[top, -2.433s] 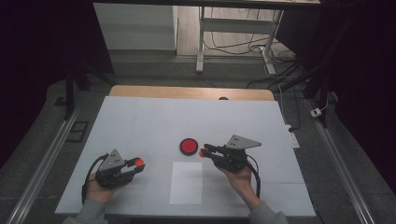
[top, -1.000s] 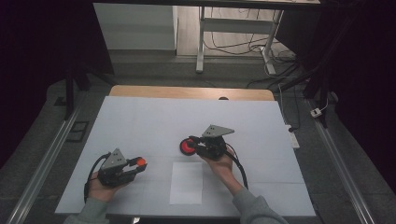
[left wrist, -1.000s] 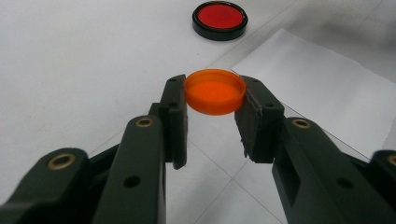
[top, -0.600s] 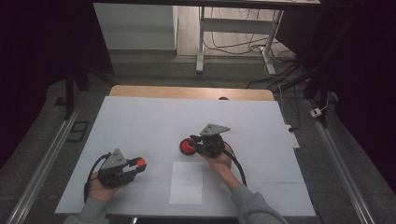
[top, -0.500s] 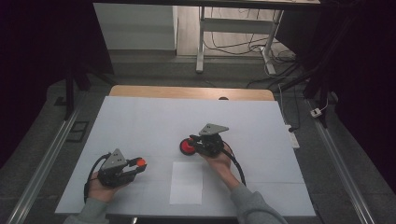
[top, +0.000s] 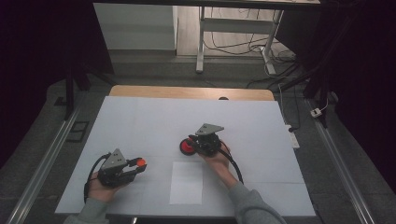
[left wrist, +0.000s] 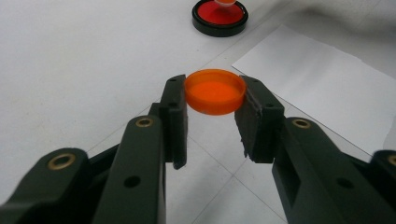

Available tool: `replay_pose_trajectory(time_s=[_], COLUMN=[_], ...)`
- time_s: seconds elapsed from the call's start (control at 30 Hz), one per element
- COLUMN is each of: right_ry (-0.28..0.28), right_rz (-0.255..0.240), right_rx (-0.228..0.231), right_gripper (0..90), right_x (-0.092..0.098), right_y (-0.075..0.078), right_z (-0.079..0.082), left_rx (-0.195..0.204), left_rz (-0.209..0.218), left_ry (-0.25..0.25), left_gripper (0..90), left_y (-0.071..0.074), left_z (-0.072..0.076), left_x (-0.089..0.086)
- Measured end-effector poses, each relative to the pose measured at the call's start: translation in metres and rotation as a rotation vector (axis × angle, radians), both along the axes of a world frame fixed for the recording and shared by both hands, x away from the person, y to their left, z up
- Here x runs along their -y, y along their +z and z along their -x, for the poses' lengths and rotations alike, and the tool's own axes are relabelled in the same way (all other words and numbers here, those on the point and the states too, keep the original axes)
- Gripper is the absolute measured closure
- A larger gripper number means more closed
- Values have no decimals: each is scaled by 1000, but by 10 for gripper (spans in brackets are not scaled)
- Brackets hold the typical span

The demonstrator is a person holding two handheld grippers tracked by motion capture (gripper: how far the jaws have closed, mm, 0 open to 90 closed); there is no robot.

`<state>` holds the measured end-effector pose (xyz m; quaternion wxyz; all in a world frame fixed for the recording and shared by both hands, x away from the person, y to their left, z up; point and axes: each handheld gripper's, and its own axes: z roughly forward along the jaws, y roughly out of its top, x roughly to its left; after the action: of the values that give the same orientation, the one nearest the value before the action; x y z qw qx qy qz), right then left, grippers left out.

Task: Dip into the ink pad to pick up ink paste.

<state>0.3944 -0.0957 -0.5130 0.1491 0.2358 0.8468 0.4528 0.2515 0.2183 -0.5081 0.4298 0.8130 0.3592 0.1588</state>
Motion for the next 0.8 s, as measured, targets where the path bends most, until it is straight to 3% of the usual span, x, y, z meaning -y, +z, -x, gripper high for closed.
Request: replay_pose_trajectory(time_s=[0.33, 0.8], right_ry=[2, -9], right_rz=[37, 35], right_rx=[3, 10], right_gripper=[738, 741], right_x=[-2, -1], right_y=[-7, -10], right_z=[-3, -1], left_rx=[-3, -5], left_rz=[4, 8], left_ry=[2, 6], left_gripper=[649, 649], left_y=[-1, 0], left_z=[0, 1], left_x=[-1, -3])
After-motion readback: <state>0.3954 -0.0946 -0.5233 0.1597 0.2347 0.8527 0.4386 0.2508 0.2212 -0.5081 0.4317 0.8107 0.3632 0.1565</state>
